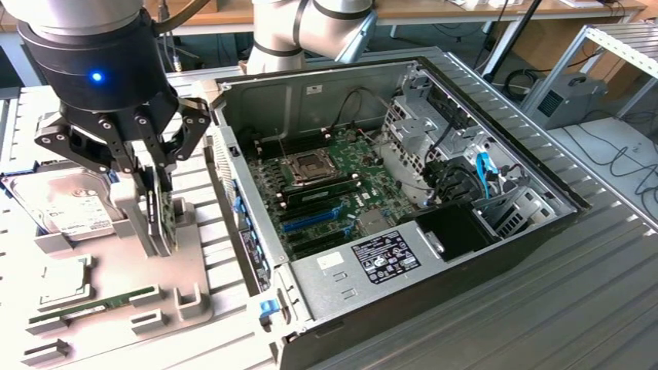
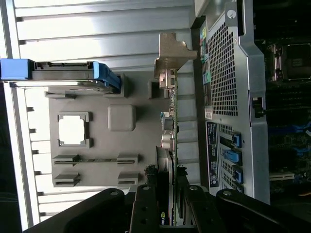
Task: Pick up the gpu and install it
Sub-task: 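Pick up the gpu and move the gpu toward the slot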
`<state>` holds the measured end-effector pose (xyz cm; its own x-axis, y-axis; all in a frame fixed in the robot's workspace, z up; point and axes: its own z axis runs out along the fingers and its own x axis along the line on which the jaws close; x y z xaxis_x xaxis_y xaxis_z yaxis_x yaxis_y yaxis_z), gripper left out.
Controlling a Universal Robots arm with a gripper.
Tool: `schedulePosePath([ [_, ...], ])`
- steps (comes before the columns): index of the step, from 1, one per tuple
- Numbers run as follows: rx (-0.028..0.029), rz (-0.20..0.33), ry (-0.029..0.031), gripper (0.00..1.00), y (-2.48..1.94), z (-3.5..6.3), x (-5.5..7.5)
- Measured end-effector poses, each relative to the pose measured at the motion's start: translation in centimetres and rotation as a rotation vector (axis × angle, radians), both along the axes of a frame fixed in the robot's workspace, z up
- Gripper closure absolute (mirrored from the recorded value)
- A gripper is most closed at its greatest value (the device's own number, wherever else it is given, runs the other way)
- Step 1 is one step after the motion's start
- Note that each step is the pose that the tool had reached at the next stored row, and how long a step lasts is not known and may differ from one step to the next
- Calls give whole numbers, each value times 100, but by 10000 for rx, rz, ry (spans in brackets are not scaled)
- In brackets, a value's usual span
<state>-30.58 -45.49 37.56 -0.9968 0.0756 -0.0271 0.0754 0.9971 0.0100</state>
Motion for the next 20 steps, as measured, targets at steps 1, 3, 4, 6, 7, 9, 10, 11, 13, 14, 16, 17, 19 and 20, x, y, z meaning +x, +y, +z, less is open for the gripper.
schedulePosePath([
  [1,0,0,-1,74,0,4,0],
  [3,0,0,0,74,0,9,0],
  [4,0,0,0,74,0,11,0],
  [6,-1,0,1,74,0,16,0],
  [7,0,0,0,74,0,18,0],
  [9,0,0,0,74,0,23,0],
  [10,0,0,0,74,0,25,0],
  [11,-1,0,1,74,0,27,0],
  [13,0,0,0,74,0,32,0],
  [14,0,0,1,74,0,34,0],
  [16,0,0,0,74,0,36,0],
  [17,0,0,0,74,0,36,0],
  [19,-1,0,1,74,0,37,0],
  [20,0,0,0,74,0,38,0],
])
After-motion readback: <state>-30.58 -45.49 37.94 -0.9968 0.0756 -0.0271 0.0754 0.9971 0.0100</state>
